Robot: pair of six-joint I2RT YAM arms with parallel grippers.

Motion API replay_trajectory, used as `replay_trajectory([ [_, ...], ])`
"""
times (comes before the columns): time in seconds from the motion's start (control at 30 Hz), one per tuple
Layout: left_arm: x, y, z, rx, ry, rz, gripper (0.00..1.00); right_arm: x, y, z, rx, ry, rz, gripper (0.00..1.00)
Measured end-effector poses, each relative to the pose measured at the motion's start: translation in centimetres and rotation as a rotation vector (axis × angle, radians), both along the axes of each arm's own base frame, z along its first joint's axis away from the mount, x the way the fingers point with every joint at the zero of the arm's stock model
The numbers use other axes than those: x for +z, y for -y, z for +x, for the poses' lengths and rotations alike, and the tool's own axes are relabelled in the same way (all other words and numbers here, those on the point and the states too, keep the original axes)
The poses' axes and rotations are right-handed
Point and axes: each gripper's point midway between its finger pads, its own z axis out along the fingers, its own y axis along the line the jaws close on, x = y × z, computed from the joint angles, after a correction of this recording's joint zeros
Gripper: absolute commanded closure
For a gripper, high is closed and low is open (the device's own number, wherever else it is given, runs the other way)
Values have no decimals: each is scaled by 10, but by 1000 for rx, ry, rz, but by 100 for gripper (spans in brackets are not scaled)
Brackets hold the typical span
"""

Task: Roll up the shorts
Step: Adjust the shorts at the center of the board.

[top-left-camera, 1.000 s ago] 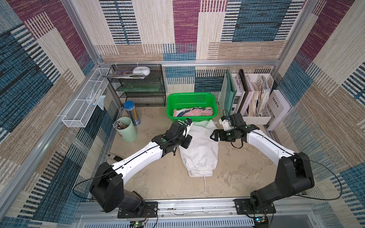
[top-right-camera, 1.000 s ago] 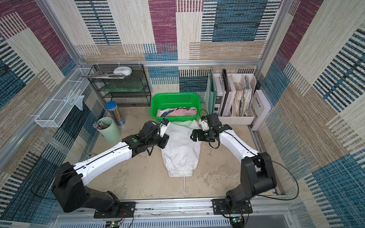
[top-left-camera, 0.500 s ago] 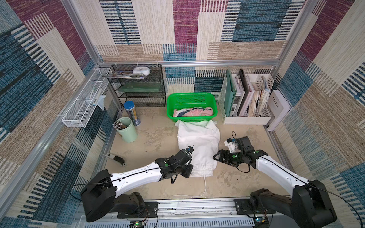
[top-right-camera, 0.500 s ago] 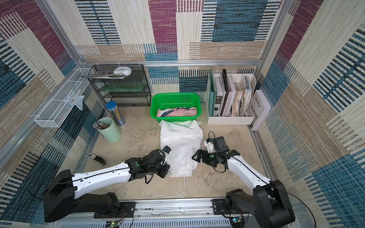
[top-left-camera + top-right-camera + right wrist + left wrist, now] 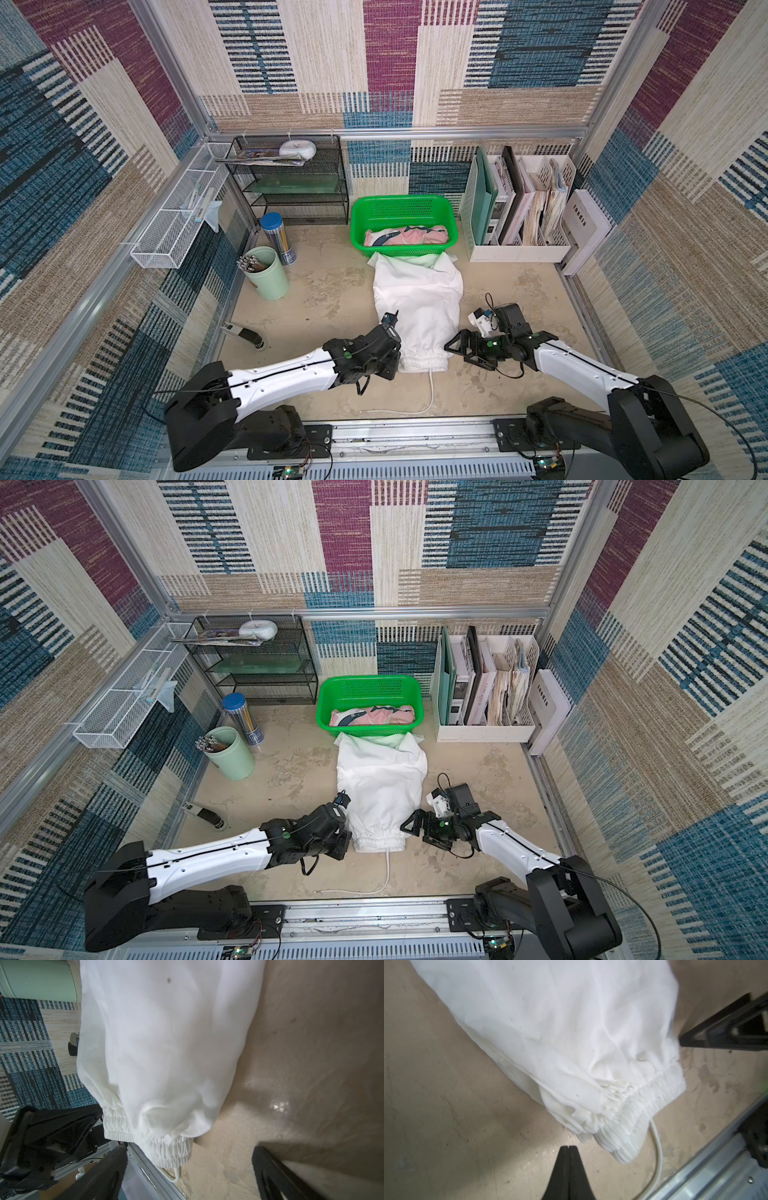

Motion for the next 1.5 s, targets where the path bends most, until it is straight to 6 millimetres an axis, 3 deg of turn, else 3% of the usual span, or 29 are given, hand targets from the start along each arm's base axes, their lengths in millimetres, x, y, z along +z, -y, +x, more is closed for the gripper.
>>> replay_trajectory([
  [0.07,20,-2,0,-5,49,-56,100,0,-2,-1,3,3,17,1],
  [0.17,36,-5,0,-8,95,-96,100,-2,-4,-2,5,6,34,1],
  [0.23,35,-5,0,-13,96,-92,100,-2,-5,-2,10,8,50,1],
  [0.47,-7,6,-1,-30,19,-41,100,-2,-9,-3,23,16,75,1],
  [0.57,-14,16,2,-38,2,-38,100,-3,-9,-4,29,20,81,1],
  [0.9,21,43,14,-75,67,-140,100,-6,-12,-7,49,18,104,1],
  [1.0,10,44,15,-80,55,-110,100,-5,-14,-8,60,16,120,1],
  [1.27,-58,28,5,-68,-59,39,100,-5,-17,-10,90,30,132,1],
  [1.5,-73,49,18,-54,-47,2,100,-8,-24,-16,155,23,174,0],
])
